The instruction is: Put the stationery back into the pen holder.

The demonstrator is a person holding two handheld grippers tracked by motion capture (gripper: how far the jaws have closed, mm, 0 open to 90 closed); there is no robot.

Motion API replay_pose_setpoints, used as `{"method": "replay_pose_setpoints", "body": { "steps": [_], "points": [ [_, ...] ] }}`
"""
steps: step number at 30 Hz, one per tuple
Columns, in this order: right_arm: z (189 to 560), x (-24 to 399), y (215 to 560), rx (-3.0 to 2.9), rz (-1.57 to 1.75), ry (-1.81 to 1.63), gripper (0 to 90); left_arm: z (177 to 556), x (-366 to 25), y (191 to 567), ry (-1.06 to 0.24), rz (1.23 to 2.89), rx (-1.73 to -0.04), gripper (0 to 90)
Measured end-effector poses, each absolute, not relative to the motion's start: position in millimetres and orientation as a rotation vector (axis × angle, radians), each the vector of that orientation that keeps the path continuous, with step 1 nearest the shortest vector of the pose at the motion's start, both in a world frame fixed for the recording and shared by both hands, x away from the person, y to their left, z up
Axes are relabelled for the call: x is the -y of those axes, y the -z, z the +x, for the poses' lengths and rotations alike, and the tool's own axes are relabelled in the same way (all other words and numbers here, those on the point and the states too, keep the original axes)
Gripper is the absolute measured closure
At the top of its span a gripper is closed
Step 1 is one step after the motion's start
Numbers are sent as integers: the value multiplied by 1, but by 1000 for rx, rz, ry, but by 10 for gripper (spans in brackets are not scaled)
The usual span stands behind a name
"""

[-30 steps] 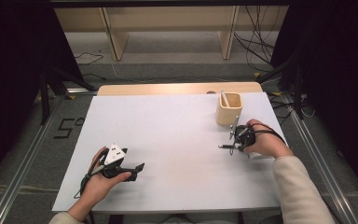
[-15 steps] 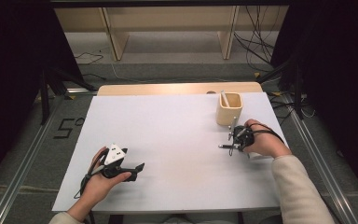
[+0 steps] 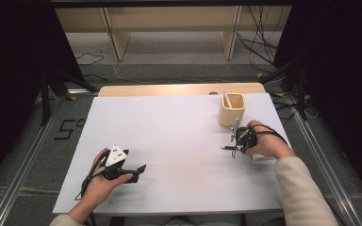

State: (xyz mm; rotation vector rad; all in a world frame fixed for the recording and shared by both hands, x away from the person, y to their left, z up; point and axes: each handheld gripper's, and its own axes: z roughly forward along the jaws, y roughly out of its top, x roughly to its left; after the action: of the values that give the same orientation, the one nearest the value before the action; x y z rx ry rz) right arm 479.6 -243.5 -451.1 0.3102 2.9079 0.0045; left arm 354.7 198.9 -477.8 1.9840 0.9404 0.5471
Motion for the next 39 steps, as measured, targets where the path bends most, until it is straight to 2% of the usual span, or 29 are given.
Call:
{"method": "replay_pose_setpoints", "body": {
  "steps": [18, 39],
  "points": [
    [478, 243, 451, -2903, 303, -8, 777, 355, -199, 478, -547, 1984, -940, 121],
    [475, 249, 436, -2810, 411, -205, 779, 355, -199, 478, -549, 1986, -938, 122]
  ]
}}
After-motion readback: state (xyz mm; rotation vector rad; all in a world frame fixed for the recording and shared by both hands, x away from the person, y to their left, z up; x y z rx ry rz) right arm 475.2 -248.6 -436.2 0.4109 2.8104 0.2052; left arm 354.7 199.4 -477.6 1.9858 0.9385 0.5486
